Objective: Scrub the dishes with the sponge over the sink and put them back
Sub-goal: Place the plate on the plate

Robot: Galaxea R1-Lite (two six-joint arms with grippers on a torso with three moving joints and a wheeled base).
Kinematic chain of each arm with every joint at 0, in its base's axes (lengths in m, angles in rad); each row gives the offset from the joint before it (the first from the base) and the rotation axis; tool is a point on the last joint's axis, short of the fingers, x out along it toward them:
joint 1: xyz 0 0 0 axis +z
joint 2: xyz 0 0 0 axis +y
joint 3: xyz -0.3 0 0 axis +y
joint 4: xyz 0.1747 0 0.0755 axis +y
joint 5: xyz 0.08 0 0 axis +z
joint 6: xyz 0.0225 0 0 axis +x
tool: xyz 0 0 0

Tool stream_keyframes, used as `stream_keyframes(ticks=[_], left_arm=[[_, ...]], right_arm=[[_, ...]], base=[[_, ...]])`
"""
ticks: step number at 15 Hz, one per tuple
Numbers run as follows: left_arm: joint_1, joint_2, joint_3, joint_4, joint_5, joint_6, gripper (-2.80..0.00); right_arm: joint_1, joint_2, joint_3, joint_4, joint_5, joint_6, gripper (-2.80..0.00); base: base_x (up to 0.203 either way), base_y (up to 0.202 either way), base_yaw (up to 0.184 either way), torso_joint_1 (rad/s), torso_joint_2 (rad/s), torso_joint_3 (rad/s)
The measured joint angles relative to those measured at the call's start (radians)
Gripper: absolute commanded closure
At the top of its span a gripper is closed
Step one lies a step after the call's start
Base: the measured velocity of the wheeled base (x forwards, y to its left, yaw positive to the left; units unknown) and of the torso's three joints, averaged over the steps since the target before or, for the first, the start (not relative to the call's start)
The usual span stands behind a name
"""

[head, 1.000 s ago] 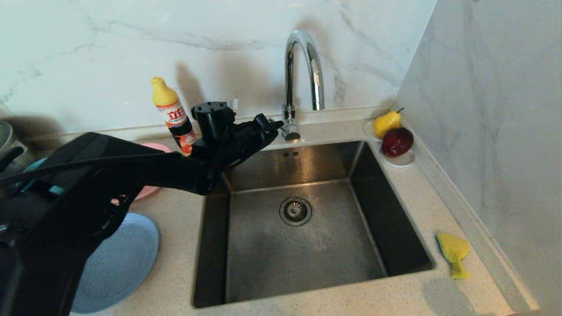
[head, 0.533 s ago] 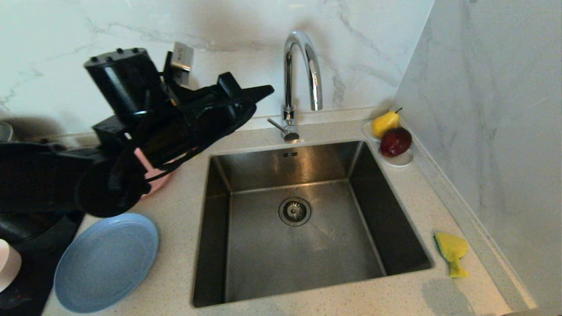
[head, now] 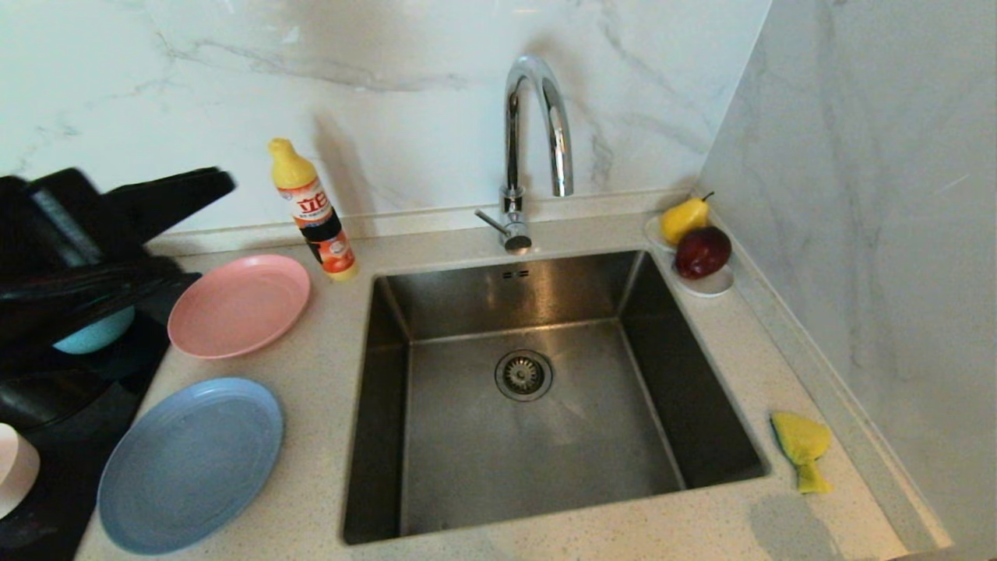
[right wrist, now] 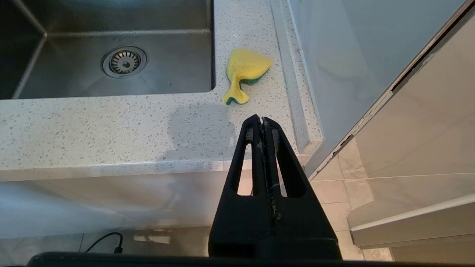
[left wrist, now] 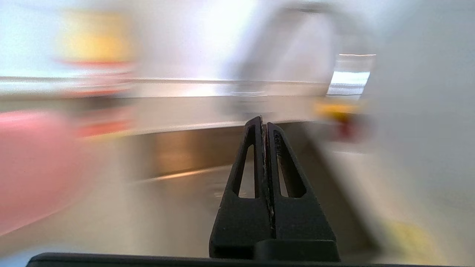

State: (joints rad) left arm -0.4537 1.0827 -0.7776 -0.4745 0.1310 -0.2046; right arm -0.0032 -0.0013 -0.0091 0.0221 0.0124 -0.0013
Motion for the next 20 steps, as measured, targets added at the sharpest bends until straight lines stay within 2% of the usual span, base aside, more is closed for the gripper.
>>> stream_keyframes(ticks=[2,3,4,7,9,11,13,15,18,20], left_arm=[[0.054,-0.13,0.024,0.192,0.23,0.048,0.0],[0.119,-0.176,0.037,0.281,0.322,0.046,0.0],[0.203,-0.211,0.05,0.352,0.387,0.032,0.0],[0.427,-0.261,0.041,0.499,0.48,-0.002,0.0],[0.487,-0.224,-0.043,0.569,0.527,-0.007,0.0],[0.508,-0.128,-0.155,0.614,0.558,-0.006,0.0],[0.521,-0.005,-0.27,0.65,0.56,0.0,0.0],[0.55,0.135,-0.385,0.679,0.521,0.012,0.0],[0.643,0.361,-0.559,0.699,0.357,0.017,0.0],[0.745,0.482,-0.66,0.737,0.175,0.013,0.0]], right_arm=[[0.0,0.0,0.0,0.0,0.0,0.0,0.0],[0.0,0.0,0.0,0.0,0.0,0.0,0.0],[0.0,0.0,0.0,0.0,0.0,0.0,0.0],[0.0,0.0,0.0,0.0,0.0,0.0,0.0],[0.0,0.0,0.0,-0.001,0.0,0.0,0.0],[0.0,0.0,0.0,0.0,-0.001,0.0,0.0],[0.0,0.0,0.0,0.0,0.0,0.0,0.0],[0.0,0.0,0.0,0.0,0.0,0.0,0.0],[0.0,0.0,0.0,0.0,0.0,0.0,0.0],[0.0,0.0,0.0,0.0,0.0,0.0,0.0]], base=[[0.0,0.0,0.0,0.0,0.0,0.0],[0.0,0.0,0.0,0.0,0.0,0.0],[0.0,0.0,0.0,0.0,0.0,0.0],[0.0,0.0,0.0,0.0,0.0,0.0],[0.0,0.0,0.0,0.0,0.0,0.0],[0.0,0.0,0.0,0.0,0.0,0.0],[0.0,0.0,0.0,0.0,0.0,0.0],[0.0,0.0,0.0,0.0,0.0,0.0],[0.0,0.0,0.0,0.0,0.0,0.0],[0.0,0.0,0.0,0.0,0.0,0.0]])
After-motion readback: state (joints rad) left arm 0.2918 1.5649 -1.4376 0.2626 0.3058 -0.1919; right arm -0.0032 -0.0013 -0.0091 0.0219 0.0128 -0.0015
